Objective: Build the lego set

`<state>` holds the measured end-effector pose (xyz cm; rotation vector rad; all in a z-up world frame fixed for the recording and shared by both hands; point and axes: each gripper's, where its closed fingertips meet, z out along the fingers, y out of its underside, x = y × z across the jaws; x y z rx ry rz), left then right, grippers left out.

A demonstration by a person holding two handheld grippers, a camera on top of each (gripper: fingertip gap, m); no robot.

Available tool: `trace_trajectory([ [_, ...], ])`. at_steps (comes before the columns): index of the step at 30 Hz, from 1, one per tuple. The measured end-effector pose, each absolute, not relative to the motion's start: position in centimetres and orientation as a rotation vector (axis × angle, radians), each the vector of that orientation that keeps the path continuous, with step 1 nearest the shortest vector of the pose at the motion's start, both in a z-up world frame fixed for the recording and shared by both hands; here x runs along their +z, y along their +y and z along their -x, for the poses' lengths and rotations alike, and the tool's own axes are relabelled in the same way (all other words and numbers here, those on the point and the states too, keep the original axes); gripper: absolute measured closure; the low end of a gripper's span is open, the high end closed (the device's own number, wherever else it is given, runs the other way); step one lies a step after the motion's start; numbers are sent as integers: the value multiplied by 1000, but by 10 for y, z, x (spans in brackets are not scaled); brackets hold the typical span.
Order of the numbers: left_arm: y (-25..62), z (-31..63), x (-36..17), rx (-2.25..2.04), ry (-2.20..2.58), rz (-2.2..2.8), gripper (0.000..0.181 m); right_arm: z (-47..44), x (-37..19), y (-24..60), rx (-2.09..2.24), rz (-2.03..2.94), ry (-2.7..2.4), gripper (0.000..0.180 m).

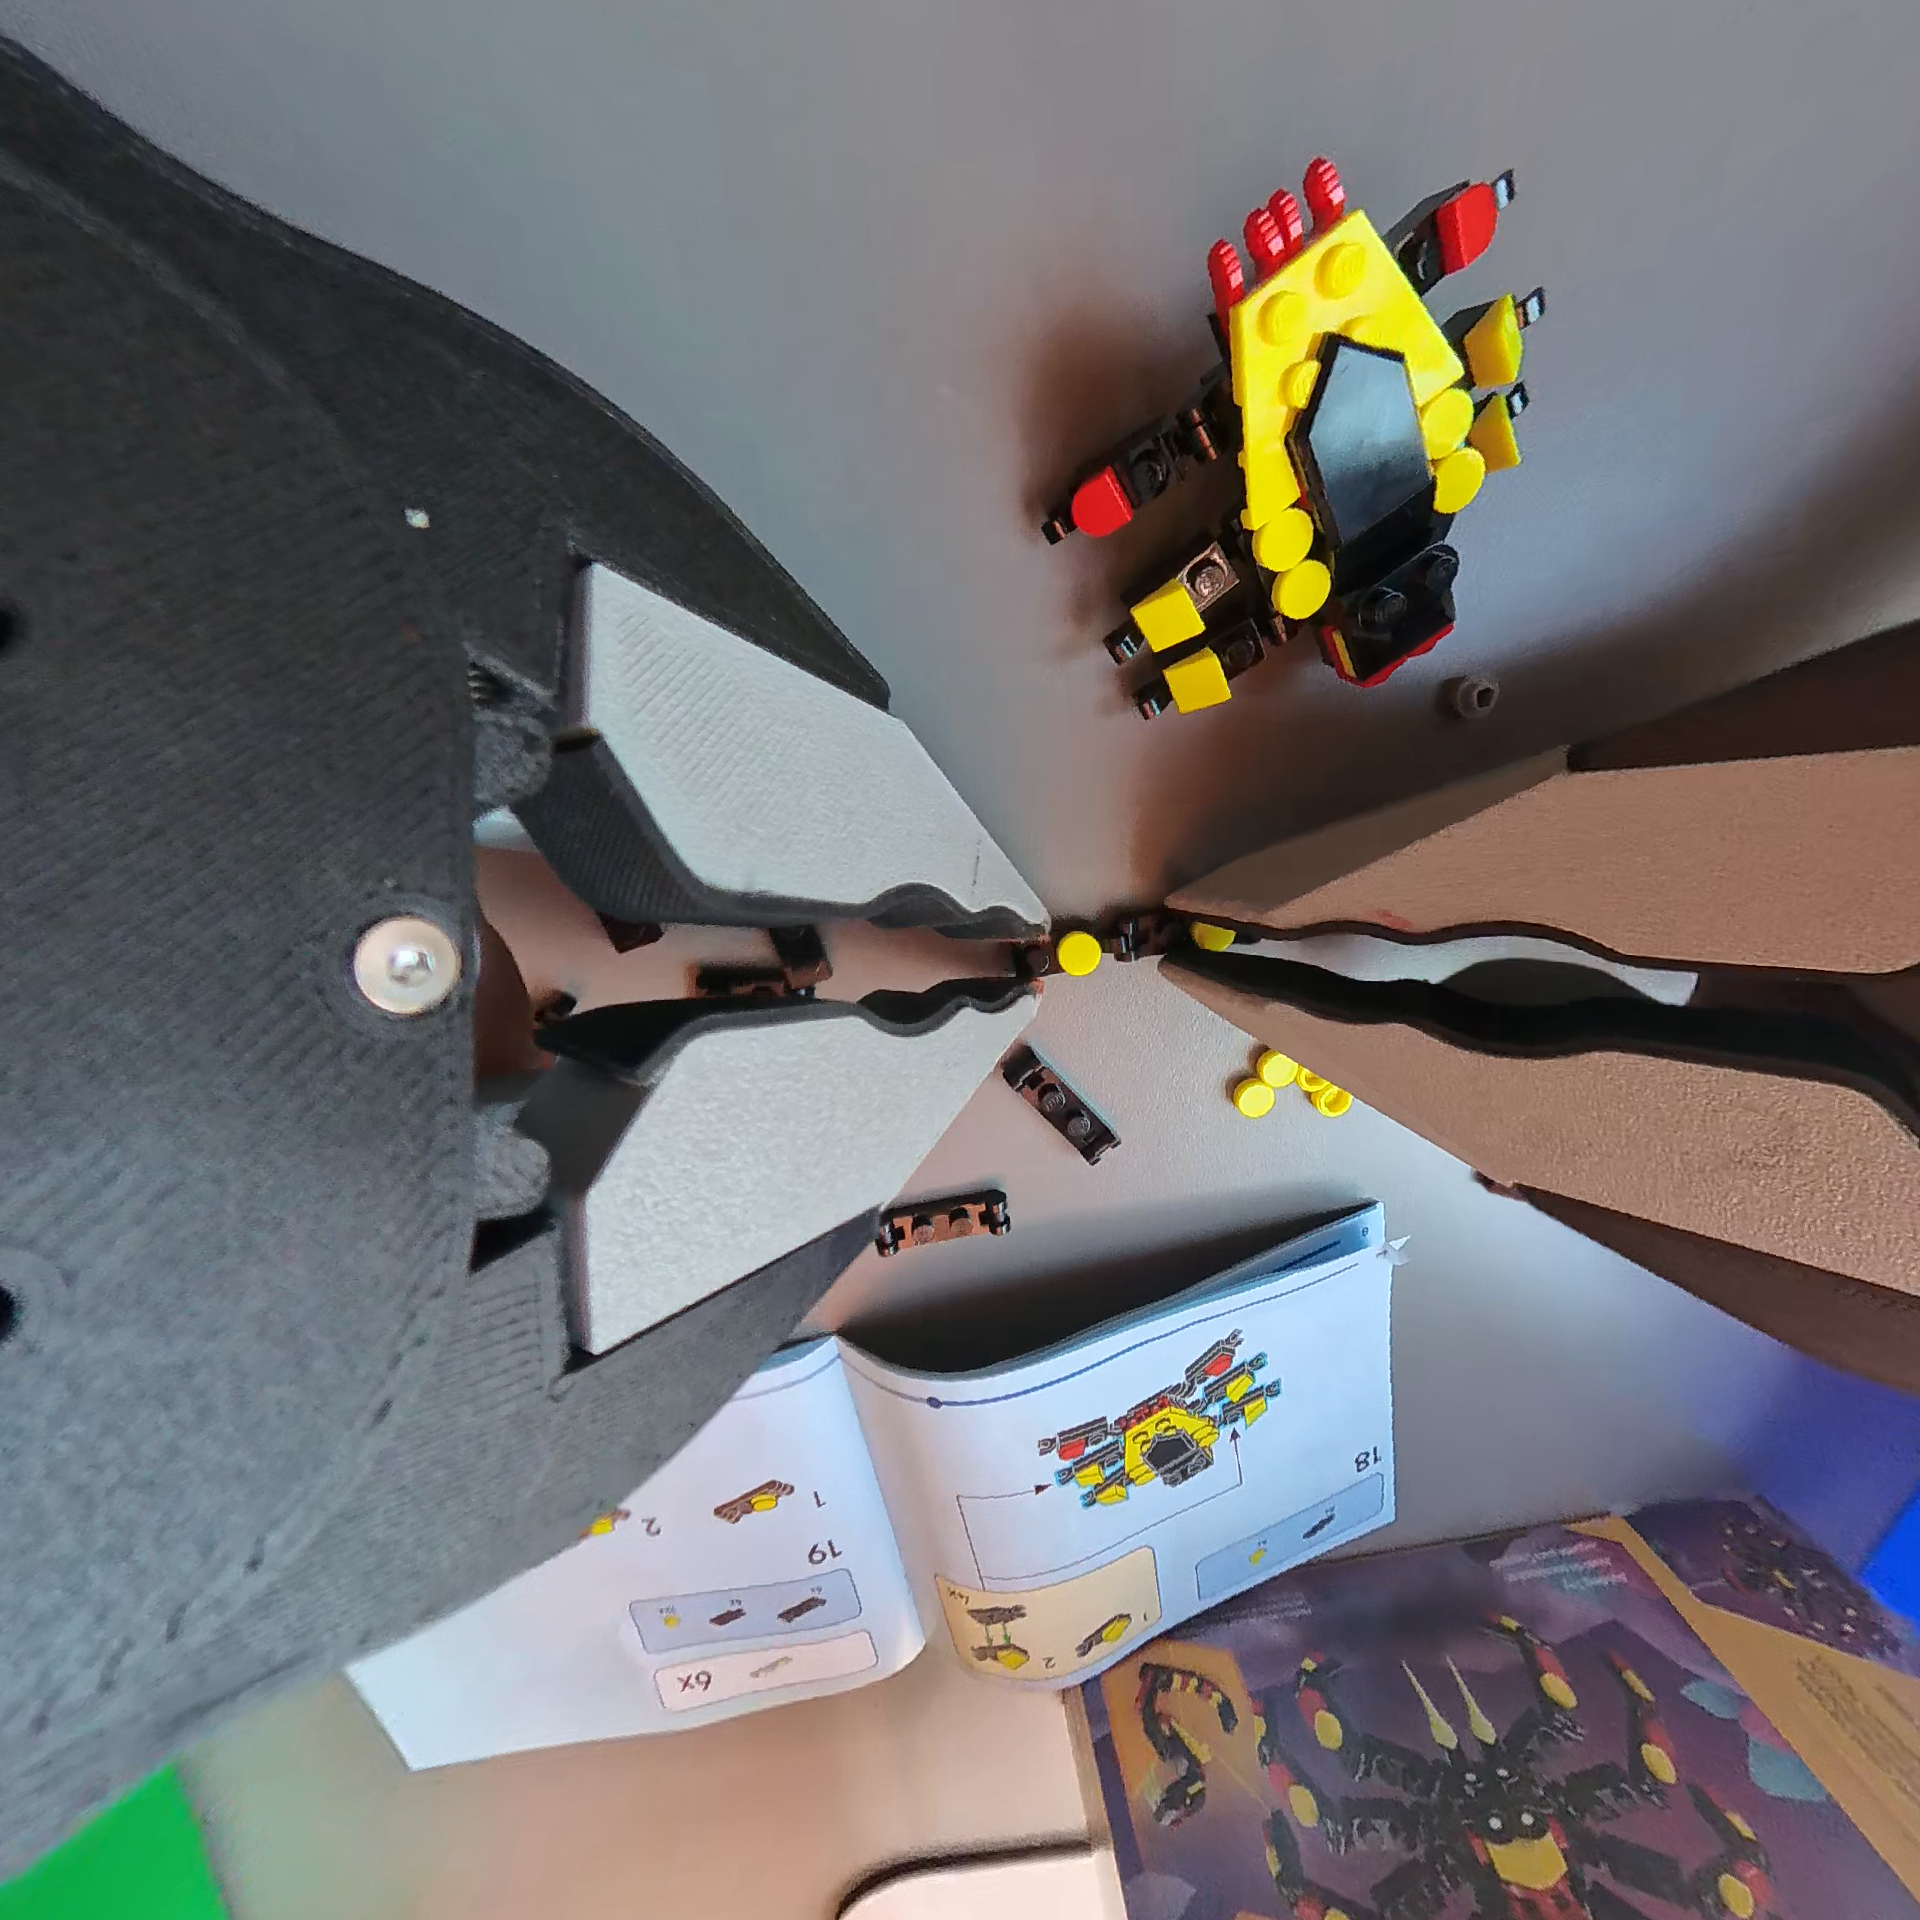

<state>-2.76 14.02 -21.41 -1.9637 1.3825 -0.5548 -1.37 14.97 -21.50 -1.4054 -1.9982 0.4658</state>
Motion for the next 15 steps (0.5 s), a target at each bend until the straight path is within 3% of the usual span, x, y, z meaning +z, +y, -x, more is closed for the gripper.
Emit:
trace_trajectory([
  [15, 141, 25, -214, -563, 1380, 1976, 178, 17, -215, 147, 485, 1358, -2009, 176],
])
